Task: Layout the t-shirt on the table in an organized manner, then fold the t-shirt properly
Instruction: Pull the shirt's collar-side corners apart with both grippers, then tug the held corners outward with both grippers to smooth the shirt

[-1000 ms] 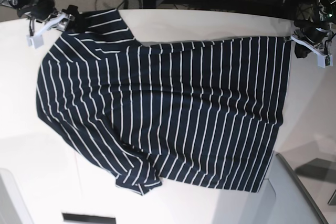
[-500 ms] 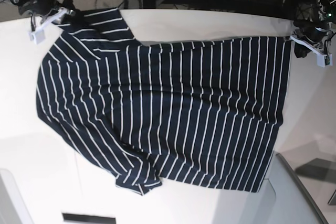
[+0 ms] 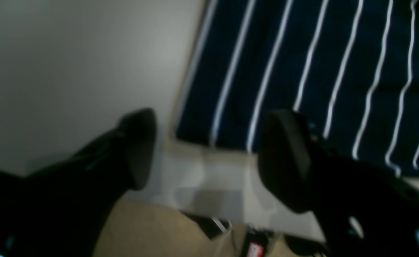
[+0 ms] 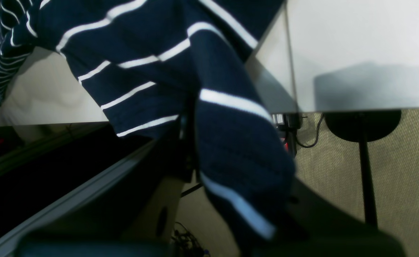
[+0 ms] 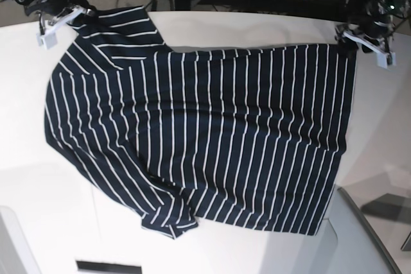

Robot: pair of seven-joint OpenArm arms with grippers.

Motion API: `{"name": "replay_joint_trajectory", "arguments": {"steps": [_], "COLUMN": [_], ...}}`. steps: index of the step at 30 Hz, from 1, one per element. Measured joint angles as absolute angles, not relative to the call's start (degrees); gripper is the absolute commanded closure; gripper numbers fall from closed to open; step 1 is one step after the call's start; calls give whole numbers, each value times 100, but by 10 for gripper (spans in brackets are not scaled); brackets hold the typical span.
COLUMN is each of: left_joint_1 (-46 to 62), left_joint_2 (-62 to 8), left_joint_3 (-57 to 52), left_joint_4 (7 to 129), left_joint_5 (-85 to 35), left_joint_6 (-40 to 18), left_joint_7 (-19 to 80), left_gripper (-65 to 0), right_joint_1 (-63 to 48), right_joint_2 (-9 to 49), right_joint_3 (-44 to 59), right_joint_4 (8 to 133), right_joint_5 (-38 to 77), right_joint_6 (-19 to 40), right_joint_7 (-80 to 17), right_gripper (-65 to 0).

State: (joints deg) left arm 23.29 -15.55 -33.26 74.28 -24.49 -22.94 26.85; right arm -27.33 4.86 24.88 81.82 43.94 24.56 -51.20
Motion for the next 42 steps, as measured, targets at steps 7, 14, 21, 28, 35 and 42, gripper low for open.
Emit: {"name": "replay_joint_trajectory", "arguments": {"steps": [7,14,21,28,35,42], "left_joint_1": [2370,2189,1944,1857,1846,2021], "left_joint_2": [-1083,-1050,-1114,-1092,-998,-982], "left_joint_3": [-4394,-4377,-4185,-3566,-3520,-3463], "left_joint_4": [7391,7188,6790,6751,6746,7288], "left_joint_5": [-2473,-2453,-2536,-2587,-2661,-2460], "left_joint_6": [-2272,-2300,-2276,-2292,-2359,-2311], "left_joint_7": [2663,2724,2416,2095,2220,2676], "left_gripper": [-459,-457,-449,-444,0,0], "right_joint_1": [-2733,-2703,-2687,-2683,-2683,-2794], "right_joint_2": [489,491,489,489,506,532], "right_joint_3": [2488,2484,2484,2484,2473,2432], "right_joint_4": [8173,8173,8173,8173,8173,8792], "right_joint_5": [4399,4392,4394,4390,4368,4283], "right_joint_6": [2456,2460,2460,2458,2460,2445], "right_joint_7": [-5122,-5172,-5170,-5168,-5168,-5273], "right_gripper": [-8,-8,-8,-8,-8,-8]}}
